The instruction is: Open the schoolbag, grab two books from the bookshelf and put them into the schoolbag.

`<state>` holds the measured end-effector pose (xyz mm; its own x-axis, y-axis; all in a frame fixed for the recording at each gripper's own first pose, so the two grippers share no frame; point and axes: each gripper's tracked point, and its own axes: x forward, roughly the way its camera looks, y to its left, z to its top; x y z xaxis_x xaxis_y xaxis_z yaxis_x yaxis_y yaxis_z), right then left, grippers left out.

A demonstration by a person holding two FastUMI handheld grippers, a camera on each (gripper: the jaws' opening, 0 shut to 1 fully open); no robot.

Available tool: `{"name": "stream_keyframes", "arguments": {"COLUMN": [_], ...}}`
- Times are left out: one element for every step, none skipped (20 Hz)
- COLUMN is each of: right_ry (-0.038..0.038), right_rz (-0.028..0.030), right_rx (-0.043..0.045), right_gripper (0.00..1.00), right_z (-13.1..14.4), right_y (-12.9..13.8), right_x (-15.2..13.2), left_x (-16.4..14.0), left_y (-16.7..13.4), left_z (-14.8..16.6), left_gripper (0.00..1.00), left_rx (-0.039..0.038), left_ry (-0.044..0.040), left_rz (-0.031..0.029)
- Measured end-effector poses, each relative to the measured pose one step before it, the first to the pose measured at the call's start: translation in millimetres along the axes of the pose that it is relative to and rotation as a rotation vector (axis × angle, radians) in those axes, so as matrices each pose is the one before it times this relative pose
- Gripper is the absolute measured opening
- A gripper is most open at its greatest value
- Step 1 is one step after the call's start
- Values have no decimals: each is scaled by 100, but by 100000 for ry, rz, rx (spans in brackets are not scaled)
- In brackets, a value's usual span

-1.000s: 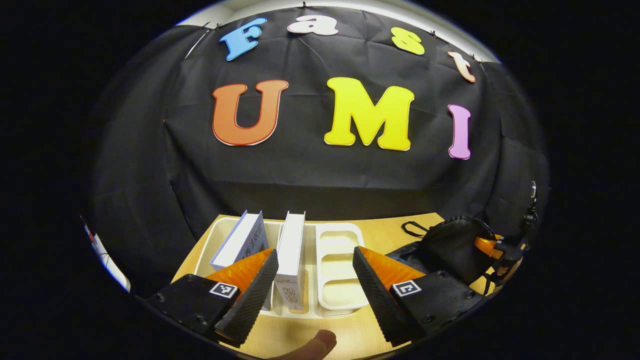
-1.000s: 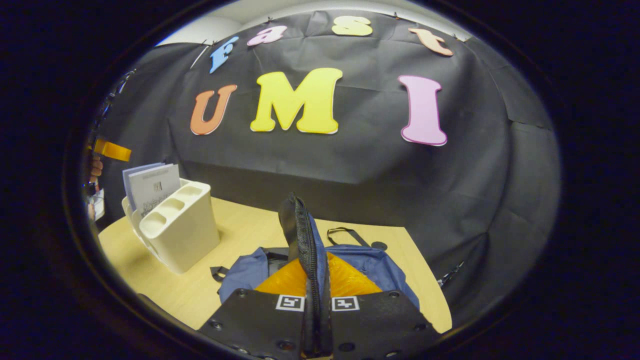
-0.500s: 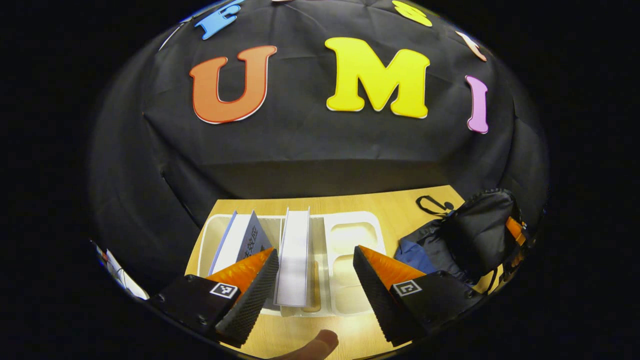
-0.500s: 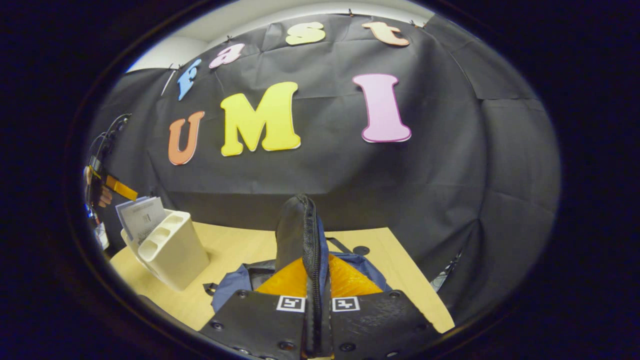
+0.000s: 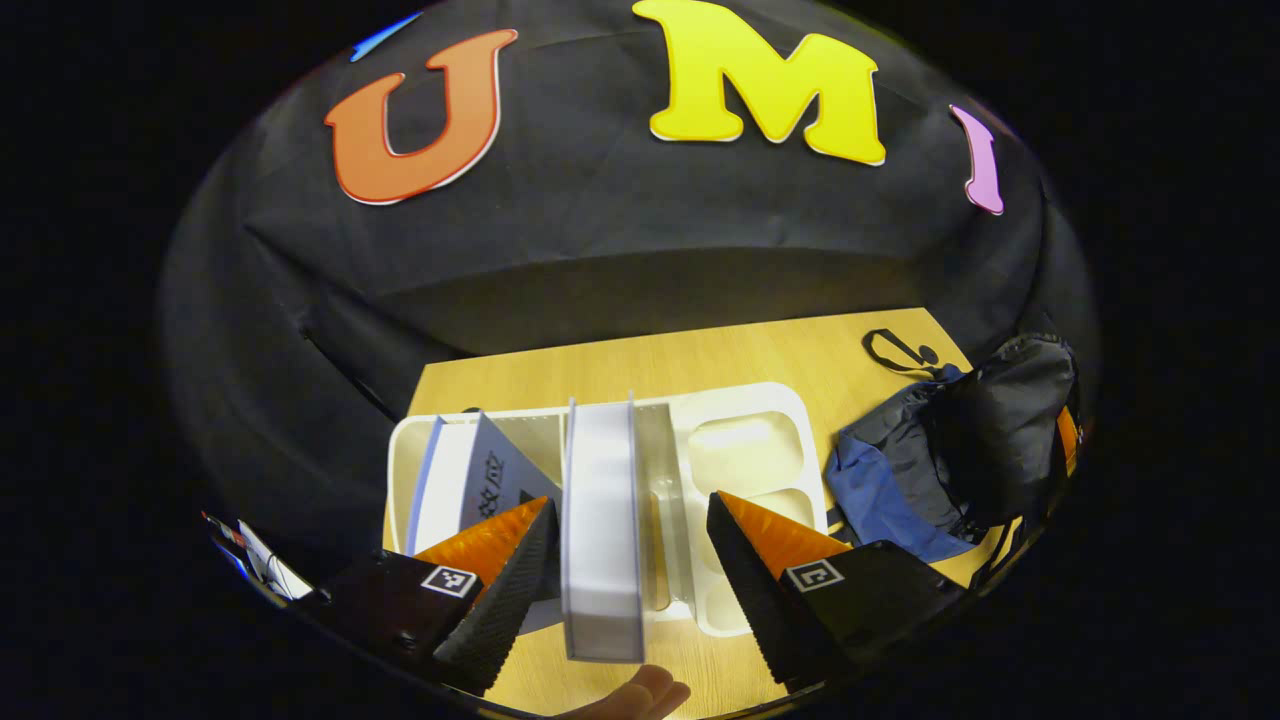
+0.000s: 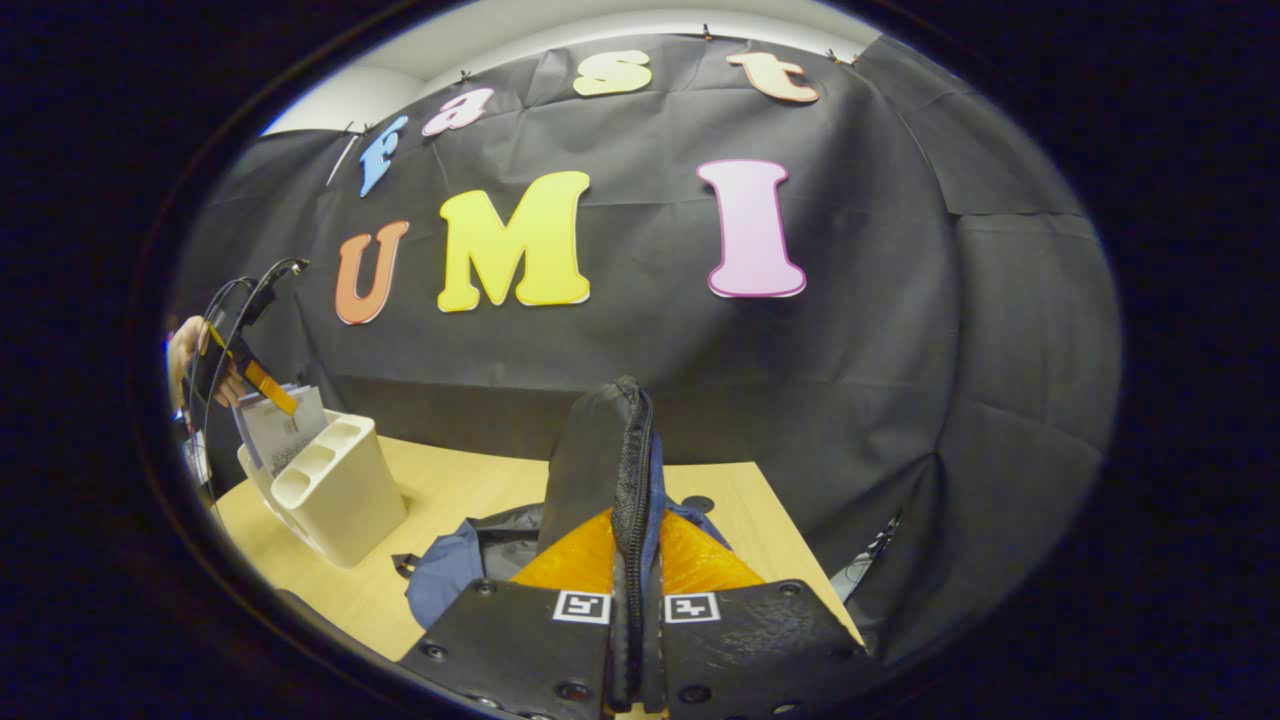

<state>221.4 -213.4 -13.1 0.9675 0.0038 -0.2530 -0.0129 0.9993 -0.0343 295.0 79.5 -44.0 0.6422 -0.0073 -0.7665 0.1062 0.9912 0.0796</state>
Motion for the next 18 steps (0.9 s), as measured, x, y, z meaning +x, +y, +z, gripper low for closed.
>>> {"name": "stream_keyframes", "arguments": {"right_ry": [108, -397, -1436, -1176, -814, -213, 163, 127, 92, 50, 48, 340, -165, -28, -37, 135, 93, 246], "right_rz": [-299, -27, 677, 595, 552, 617, 314, -38, -42, 47, 114, -167, 43, 220, 60, 150, 229, 68], "right_rx": [196, -1079, -1481, -1513, -1292, -591, -235, -105, 96, 293, 288, 81, -106, -434, -353, -229, -25, 116], "right_gripper": [5, 5, 2, 5, 5, 5, 5, 5, 5, 5, 5, 5, 5, 5, 5, 8, 8, 5], "right_z": [-174, -28, 255, 294, -91, -60, -299, -157, -152, -4, -166, -124, -195, -5, -167, -1, -107, -13], "right_y": [125, 174, 400, 405, 324, 236, 150, -1, -95, -47, -9, -29, 6, 154, 167, 146, 148, 52], "right_x": [-279, -242, -375, -265, -58, -20, 73, 122, 35, 21, -15, -9, 11, 48, 60, 25, -64, 83], "left_x": [472, 240, 522, 356, 372, 197, 212, 279, -5, 40, 45, -92, 25, 23, 1, -104, -47, -235], "left_y": [-335, -361, -213, -215, -105, 58, 67, 113, 299, 526, 432, -140, 5, -48, -48, -10, -3, -44], "left_z": [-617, -637, -537, -557, -36, -308, -147, 118, 102, 189, 99, 139, -125, -47, -71, -21, 66, 127], "left_gripper": [100, 94, 86, 82, 81, 79, 70, 60, 58, 54, 53, 53, 48, 48, 47, 47, 47, 49], "left_rx": [270, 498, -240, 217, 332, 18, 492, 637, 771, 837, 378, -337, 247, -715, -413, -697, -710, -1220], "left_ry": [3940, 4070, 4051, 3683, 1703, 3059, 1096, 554, 645, 6, -49, -159, -236, 45, -694, -420, -960, -1622], "left_rz": [-1913, -1561, -1199, -584, 158, 756, 430, 1325, 1999, 2673, 2439, 334, 200, 136, -177, -123, -220, 127]}}
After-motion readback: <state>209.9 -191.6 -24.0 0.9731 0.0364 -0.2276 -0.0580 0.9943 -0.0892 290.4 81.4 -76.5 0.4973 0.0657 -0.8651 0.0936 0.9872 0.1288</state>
